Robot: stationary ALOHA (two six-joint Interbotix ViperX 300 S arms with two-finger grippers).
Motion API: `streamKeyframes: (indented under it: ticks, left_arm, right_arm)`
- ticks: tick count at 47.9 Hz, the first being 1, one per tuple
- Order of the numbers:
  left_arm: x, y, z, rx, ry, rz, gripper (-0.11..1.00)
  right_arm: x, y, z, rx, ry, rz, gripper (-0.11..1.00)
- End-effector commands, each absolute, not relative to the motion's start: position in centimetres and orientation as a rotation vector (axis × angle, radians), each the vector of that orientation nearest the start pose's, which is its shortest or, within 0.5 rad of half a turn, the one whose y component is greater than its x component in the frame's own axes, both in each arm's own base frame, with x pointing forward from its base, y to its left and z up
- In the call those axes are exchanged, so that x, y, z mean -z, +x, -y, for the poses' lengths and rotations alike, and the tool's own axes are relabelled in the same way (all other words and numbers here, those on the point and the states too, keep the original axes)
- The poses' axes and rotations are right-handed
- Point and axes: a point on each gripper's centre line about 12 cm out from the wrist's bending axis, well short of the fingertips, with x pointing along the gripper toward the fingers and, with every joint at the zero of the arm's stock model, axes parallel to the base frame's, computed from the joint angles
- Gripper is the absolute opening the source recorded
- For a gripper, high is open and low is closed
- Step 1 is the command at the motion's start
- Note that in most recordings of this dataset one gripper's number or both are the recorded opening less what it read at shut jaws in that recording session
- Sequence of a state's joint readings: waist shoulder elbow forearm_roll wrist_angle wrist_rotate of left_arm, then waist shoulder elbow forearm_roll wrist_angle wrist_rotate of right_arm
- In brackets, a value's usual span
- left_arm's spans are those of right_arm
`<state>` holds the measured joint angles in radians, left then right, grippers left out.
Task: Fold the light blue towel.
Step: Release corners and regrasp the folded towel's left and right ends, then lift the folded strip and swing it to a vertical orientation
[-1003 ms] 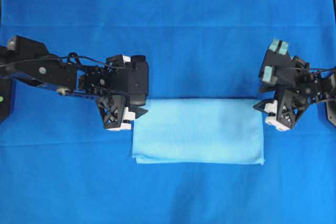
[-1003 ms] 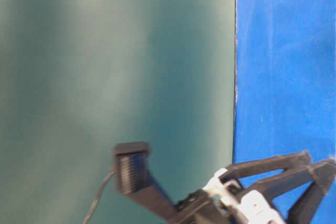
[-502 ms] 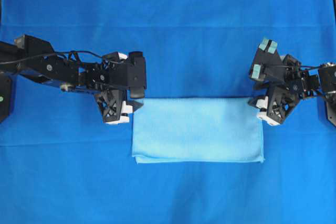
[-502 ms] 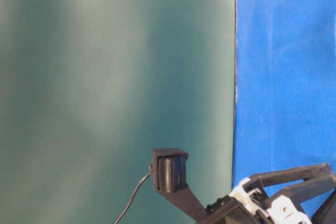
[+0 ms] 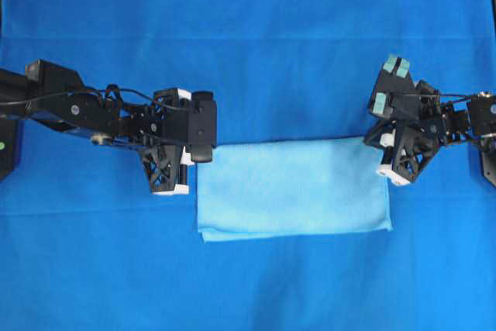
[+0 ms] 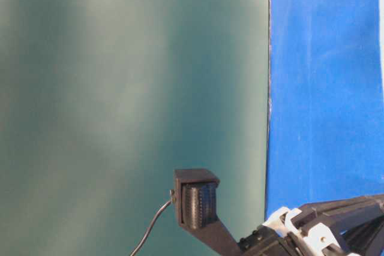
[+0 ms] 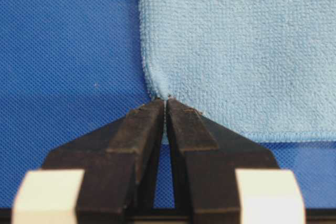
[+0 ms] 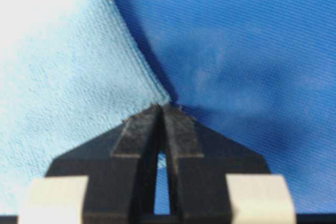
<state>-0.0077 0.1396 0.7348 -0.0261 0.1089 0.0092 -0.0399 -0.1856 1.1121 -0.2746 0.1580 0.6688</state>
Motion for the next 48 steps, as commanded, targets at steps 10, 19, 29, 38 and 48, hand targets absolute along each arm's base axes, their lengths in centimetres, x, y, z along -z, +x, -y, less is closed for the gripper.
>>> streamKeyframes:
  ticks: [10,19,29,38,48]
  left_arm:
    - [-11.0,36.6,0.2,0.001,-0.014,-0.963,0.02]
    - [-14.8,36.3,0.2,-0.004,-0.030,-0.916,0.02]
    - [-19.5,35.4,0.6,0.005,-0.033,-0.832,0.02]
    - [-22.4,34.7,0.6,0.010,-0.030,-0.766,0.02]
    - [-23.9,34.3,0.6,0.015,-0.018,-0.720,0.02]
  right_arm:
    - [-9.9,24.0,1.5,0.288,0.368,-1.013,0.02]
    - [-12.5,23.9,1.4,0.284,0.364,-0.954,0.02]
    - [-16.7,22.9,1.4,0.287,0.360,-0.862,0.02]
    - [-20.5,21.3,1.6,0.295,0.368,-0.765,0.02]
    - [-21.9,20.0,1.8,0.301,0.367,-0.724,0.02]
